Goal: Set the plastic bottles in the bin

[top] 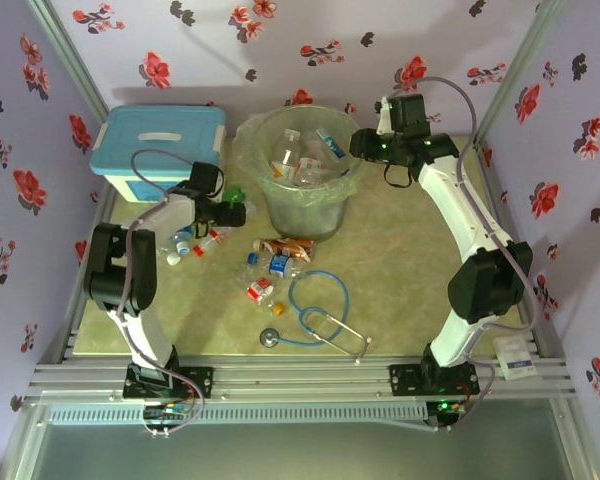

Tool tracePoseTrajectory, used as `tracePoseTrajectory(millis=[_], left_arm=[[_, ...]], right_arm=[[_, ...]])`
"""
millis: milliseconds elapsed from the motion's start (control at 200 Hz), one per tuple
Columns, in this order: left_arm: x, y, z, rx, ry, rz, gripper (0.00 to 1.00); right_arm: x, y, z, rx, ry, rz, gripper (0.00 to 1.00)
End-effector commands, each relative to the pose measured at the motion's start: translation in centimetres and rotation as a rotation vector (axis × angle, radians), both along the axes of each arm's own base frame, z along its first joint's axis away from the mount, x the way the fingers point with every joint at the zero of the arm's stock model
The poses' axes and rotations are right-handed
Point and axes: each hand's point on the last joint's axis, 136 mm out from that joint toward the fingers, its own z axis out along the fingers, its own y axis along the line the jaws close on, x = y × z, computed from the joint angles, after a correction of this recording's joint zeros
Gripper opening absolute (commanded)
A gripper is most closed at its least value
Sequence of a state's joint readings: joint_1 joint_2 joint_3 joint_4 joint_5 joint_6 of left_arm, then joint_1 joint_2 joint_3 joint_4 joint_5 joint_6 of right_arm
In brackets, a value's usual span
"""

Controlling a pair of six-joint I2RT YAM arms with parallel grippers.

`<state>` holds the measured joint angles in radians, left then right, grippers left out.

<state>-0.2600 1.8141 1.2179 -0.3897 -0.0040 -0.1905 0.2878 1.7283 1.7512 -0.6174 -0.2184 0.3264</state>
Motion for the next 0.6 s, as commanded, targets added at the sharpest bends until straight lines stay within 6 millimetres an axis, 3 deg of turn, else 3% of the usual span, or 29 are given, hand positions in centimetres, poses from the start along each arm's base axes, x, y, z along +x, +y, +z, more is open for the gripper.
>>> tracePoseTrajectory(millis=[0,345,595], left_arm=[[0.1,-1.1,-0.5,-0.004,0.015,-0.064,0.96],[-0.7,-3.0,-2.4,-0.018,0.067,-0.106,0.94],[-0.4,-2.9,-1.0,-0.028,0.036,-0.083,0.71]], right_arm=[[0.1,-0.3,0.2,0.011,0.0,-0.018,0.43],[0.4,-0.2,-0.1,0.011,0.004,-0.02,0.44],[0.3,-0.1,-0.1,0.017,0.006,-0.016,0.43]])
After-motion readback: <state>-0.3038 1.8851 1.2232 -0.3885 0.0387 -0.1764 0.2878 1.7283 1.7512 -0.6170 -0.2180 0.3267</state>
